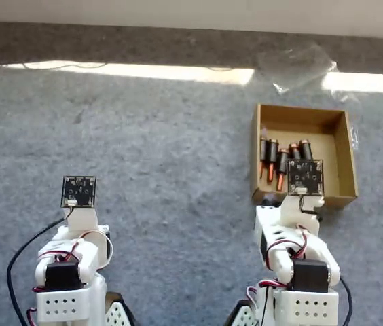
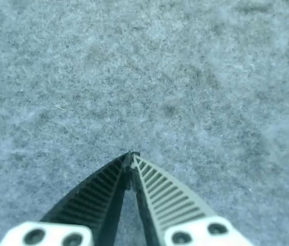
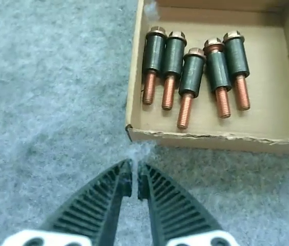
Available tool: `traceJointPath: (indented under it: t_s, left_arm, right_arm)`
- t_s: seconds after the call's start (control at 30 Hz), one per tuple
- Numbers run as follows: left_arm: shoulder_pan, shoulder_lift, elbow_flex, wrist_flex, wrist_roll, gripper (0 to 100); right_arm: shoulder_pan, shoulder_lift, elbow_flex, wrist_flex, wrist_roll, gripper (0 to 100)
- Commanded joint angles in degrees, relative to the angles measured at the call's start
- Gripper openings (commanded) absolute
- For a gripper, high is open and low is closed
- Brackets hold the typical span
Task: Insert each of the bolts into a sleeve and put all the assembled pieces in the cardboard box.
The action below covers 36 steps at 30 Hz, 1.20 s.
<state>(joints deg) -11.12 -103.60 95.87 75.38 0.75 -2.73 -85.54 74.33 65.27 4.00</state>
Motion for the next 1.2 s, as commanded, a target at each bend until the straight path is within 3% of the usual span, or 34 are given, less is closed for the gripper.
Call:
traceJointPath:
  t_s: [0.0, 0.47, 0.63, 1.17]
  left_arm:
    - [-0.5, -0.6, 1.3, 0.6, -0.1, 1]
    - [-0.5, -0.6, 1.3, 0.6, -0.1, 1]
    - [-0.5, -0.6, 1.3, 0.6, -0.1, 1]
    - [-0.5, -0.6, 1.3, 0.6, -0.1, 1]
  right_arm:
    - [0.6, -0.5, -0.6, -1.5, -0.4, 0.5]
    - [0.7, -19.7, -4.7, 7.1, -0.4, 0.4]
    - [0.7, -19.5, -4.4, 7.3, -0.4, 0.4]
    - [0.7, -19.7, 18.1, 6.6, -0.4, 0.6]
